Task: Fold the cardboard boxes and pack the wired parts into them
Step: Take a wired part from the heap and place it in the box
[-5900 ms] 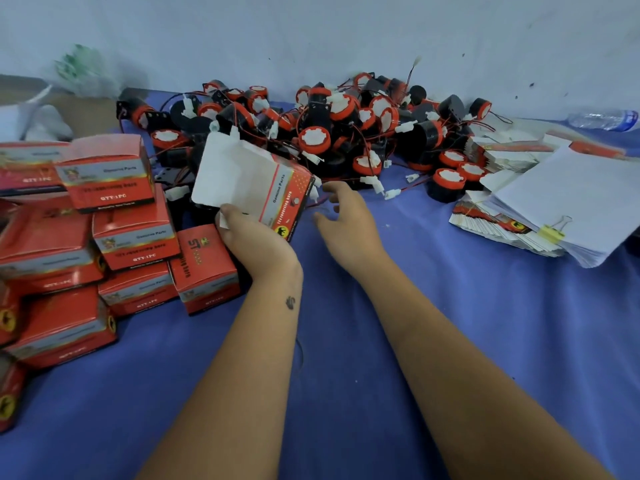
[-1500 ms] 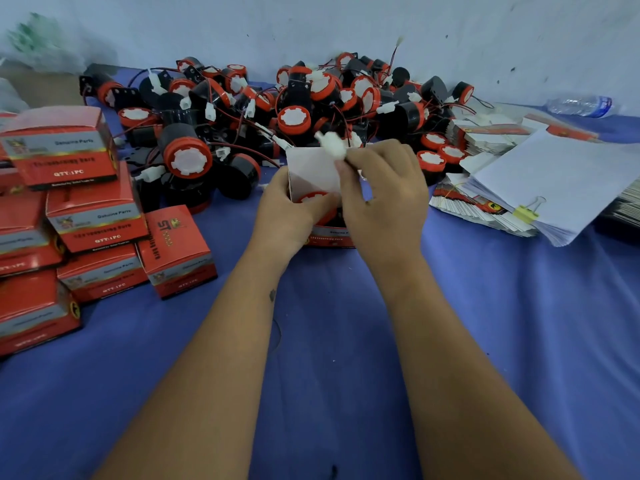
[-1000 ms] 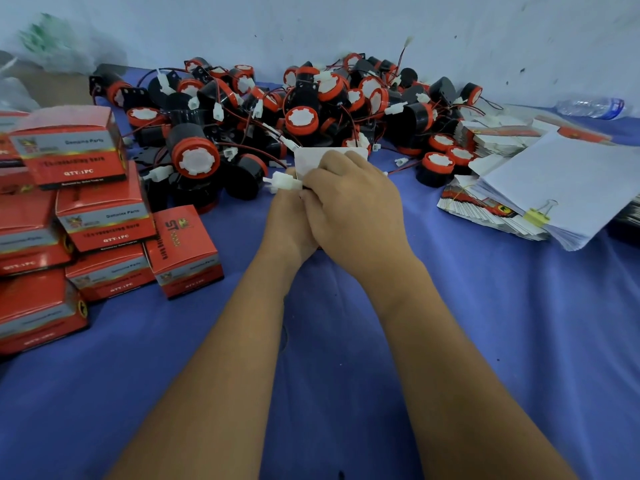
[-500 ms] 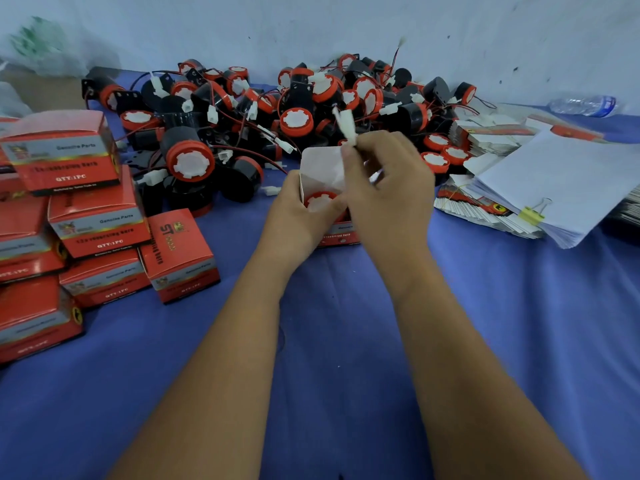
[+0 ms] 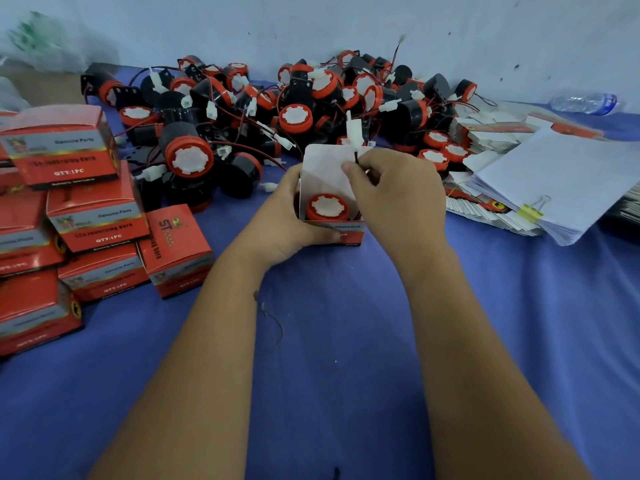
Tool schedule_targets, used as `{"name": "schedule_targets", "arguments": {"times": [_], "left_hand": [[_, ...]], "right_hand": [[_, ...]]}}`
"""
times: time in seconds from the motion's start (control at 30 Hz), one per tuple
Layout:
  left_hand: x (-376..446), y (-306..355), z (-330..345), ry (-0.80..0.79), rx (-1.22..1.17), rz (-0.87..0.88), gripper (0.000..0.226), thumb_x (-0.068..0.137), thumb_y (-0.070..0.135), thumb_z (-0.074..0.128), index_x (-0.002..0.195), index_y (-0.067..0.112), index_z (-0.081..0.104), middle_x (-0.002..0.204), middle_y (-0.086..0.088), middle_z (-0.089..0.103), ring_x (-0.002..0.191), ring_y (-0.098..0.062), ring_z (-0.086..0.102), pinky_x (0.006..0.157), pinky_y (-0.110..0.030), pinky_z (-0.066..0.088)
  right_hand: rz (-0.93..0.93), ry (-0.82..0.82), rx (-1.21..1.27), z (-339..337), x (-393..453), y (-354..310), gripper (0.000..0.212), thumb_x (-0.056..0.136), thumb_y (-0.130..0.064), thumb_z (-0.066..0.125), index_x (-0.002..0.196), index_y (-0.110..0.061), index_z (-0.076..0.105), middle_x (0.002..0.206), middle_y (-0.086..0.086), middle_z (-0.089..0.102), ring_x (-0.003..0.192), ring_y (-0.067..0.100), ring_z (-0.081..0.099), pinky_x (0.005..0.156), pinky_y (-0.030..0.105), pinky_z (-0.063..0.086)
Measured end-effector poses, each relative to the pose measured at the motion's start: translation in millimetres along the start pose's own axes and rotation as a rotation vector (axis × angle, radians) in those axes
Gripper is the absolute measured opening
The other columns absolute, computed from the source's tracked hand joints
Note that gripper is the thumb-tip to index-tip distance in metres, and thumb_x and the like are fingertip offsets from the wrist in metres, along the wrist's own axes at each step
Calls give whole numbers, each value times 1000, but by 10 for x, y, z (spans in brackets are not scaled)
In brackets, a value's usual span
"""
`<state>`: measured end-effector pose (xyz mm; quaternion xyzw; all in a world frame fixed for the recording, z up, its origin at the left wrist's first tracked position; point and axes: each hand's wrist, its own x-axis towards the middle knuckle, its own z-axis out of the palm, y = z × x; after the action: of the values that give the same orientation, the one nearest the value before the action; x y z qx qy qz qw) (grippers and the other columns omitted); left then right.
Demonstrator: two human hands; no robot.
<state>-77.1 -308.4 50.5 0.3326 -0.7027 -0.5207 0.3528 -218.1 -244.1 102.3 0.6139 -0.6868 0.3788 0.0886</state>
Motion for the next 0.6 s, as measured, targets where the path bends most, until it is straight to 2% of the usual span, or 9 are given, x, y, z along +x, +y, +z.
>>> {"name": "schedule_targets", "arguments": {"times": [0.07, 0.13, 0.23, 0.37, 0.47, 0.6], "left_hand": [[6, -28, -1, 18, 12, 7, 89, 67, 12, 90, 140, 28, 42, 123, 12, 65, 107, 0, 64, 88, -20, 55], [11, -45, 1, 34, 19, 20, 86, 67, 13, 91, 138, 29, 44, 122, 13, 66, 106, 1, 64, 83, -17, 54], [12, -36, 18, 76, 47, 38, 77, 68, 12, 89, 131, 25, 48, 111, 15, 67, 94, 8, 64, 72, -9, 50], [18, -31, 22, 131, 113, 62, 58, 69, 9, 85, 111, 26, 49, 86, 24, 63, 72, 16, 59, 58, -3, 42], [0, -29, 20, 122, 93, 64, 63, 71, 6, 84, 121, 20, 49, 96, 18, 64, 77, 14, 61, 61, -5, 45], [-12, -7, 23, 116, 59, 44, 73, 69, 7, 86, 131, 18, 48, 108, 14, 66, 88, 8, 65, 68, -9, 49]], "right_hand": [[-3, -19, -105, 0, 10, -56, 28, 98, -34, 52, 79, -13, 59, 65, -2, 51, 66, 20, 49, 57, 34, 43], [-7, -76, -208, 32, 15, -101, 23, 97, -28, 49, 79, -14, 51, 69, 1, 50, 69, 23, 49, 54, 32, 35], [-58, -132, -331, 83, -14, -166, 20, 94, -17, 48, 77, -17, 39, 62, -3, 33, 59, 21, 38, 47, 29, 16], [-78, -151, -382, 145, -57, -225, 19, 93, -18, 45, 77, -18, 34, 63, -4, 27, 51, 13, 23, 48, 29, 11], [-35, -174, -348, 188, -86, -208, 15, 95, -20, 43, 84, -17, 34, 63, -4, 28, 50, 12, 24, 47, 28, 12], [54, -244, -196, 200, -75, -132, 17, 92, -22, 46, 81, -16, 35, 65, -4, 35, 53, 13, 30, 48, 29, 16]]}}
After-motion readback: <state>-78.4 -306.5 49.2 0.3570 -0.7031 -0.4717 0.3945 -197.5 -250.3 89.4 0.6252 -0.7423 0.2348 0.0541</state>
